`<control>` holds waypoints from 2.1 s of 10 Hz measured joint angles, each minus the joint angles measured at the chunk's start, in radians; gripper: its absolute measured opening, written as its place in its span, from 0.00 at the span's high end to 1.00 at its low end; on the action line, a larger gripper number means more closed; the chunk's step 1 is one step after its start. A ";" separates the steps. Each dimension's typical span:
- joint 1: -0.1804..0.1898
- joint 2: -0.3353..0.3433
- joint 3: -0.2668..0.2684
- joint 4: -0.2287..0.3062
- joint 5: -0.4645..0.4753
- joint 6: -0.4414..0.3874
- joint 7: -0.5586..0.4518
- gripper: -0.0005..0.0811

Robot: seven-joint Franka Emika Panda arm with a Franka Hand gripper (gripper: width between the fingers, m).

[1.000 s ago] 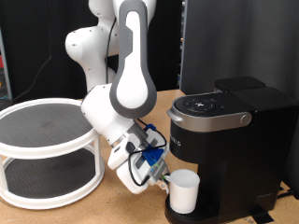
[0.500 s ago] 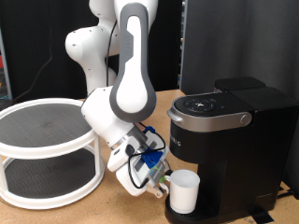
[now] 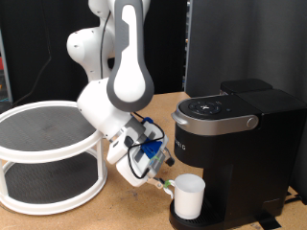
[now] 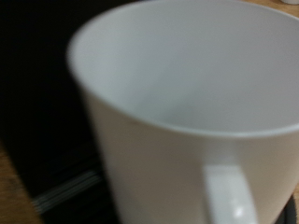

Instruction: Make a cup of coffee with the keurig machine

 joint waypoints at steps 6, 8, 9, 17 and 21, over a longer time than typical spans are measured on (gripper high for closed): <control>-0.031 -0.249 -0.047 -0.158 -0.191 0.012 0.096 0.01; -0.032 -0.243 -0.048 -0.158 -0.191 0.002 0.090 0.01; -0.037 -0.248 -0.057 -0.160 -0.202 -0.026 0.078 0.01; -0.175 -0.531 -0.125 -0.208 -0.494 -0.131 0.273 0.01; -0.180 -0.562 -0.129 -0.189 -0.528 -0.241 0.334 0.01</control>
